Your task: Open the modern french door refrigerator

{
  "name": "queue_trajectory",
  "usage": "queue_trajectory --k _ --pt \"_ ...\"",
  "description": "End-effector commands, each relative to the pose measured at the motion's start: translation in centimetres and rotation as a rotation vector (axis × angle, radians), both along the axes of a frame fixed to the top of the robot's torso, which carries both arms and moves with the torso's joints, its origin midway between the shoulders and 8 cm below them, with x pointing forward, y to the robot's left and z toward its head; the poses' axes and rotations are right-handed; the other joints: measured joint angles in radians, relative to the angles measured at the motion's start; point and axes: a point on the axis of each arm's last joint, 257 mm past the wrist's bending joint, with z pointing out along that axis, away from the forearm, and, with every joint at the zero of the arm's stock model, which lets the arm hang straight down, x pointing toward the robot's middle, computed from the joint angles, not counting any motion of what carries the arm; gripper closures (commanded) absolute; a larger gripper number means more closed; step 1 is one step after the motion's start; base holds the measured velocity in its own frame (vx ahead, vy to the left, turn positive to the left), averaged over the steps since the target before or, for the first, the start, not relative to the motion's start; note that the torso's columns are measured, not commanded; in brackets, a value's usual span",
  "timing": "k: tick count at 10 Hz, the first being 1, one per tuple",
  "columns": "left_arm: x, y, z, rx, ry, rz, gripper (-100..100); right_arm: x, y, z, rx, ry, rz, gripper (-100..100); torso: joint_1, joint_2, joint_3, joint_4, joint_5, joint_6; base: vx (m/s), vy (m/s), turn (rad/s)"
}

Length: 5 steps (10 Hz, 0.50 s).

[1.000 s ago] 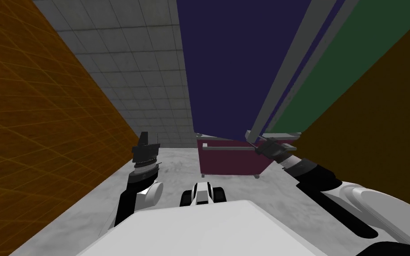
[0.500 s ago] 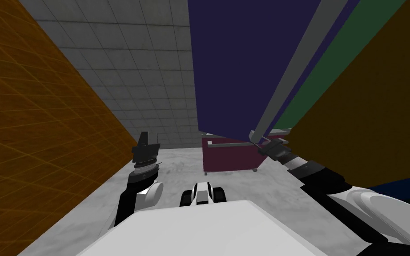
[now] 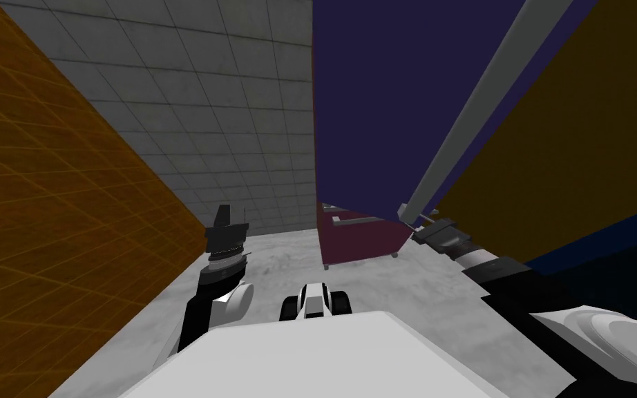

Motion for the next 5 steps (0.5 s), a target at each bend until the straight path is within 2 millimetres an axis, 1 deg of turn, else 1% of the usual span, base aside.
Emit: queue_trajectory --k 1,2,3,4,5 --pt "0.0 0.0 0.0 0.0 0.0 0.0 0 -0.7 -1.6 0.5 -0.005 -0.008 -0.05 100 0.002 0.0 0.0 0.0 0.0 0.0 -0.057 0.268 -0.143" --pt "0.0 0.0 0.0 0.0 0.0 0.0 0 -1.0 -2.3 0.5 -0.007 -0.008 -0.073 100 0.002 0.003 0.002 0.0 0.0 0.001 -0.073 0.288 -0.143" --pt "0.0 0.0 0.0 0.0 0.0 0.0 0 -0.9 -2.2 0.3 -0.005 -0.005 -0.068 100 0.002 0.005 0.004 0.001 -0.001 0.002 -0.043 0.144 -0.074" --pt "0.0 0.0 0.0 0.0 0.0 0.0 0 -1.4 -3.2 0.0 0.0 0.001 -0.1 100 -0.006 0.004 0.002 0.002 0.0 0.001 -0.011 0.135 -0.088" --pt "0.0 0.0 0.0 0.0 0.0 0.0 0 -1.7 -4.0 0.0 0.0 0.0 -0.125 100 -0.007 0.003 0.002 0.001 -0.002 0.005 0.014 0.239 -0.14"
